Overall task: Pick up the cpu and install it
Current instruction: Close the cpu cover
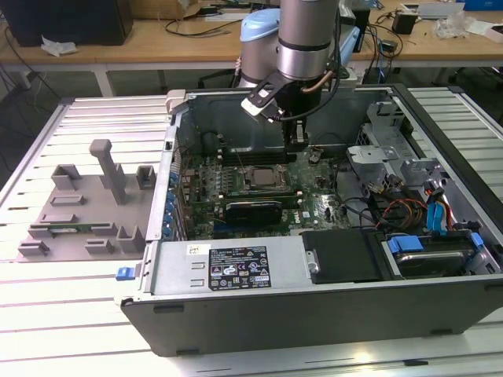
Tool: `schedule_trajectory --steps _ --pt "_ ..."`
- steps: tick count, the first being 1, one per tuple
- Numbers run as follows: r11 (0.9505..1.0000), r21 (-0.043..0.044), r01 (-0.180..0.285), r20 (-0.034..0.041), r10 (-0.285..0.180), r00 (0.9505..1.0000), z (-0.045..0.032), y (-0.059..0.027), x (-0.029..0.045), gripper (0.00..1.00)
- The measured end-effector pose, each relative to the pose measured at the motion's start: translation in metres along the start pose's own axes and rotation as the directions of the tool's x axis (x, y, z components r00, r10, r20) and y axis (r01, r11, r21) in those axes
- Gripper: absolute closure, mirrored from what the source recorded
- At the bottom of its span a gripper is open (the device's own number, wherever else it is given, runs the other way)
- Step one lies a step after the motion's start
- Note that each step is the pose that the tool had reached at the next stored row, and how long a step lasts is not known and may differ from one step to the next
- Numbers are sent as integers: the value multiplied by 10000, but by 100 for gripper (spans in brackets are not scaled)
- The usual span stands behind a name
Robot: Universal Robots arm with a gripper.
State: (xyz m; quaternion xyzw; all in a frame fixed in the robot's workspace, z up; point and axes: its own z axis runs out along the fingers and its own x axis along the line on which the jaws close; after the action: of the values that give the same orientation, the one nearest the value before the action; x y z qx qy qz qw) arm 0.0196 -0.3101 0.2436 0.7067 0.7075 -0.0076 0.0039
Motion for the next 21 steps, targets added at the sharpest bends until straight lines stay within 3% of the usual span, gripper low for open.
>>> schedule_trajectory --steps 1,3,6,10,18,21 --pt "10000 11 -1 -1 1 10000 0 0 0 89" --pt "9997 235 3 0 -3 10000 5 0 0 89" --pt "9997 237 13 -1 -13 10000 6 -22 0 89" --pt "9997 225 29 -2 -29 10000 38 -160 -21 89" --pt "9998 181 69 2 -69 10000 96 -332 -37 89" --pt "9998 178 84 1 -84 10000 97 -338 -36 89"
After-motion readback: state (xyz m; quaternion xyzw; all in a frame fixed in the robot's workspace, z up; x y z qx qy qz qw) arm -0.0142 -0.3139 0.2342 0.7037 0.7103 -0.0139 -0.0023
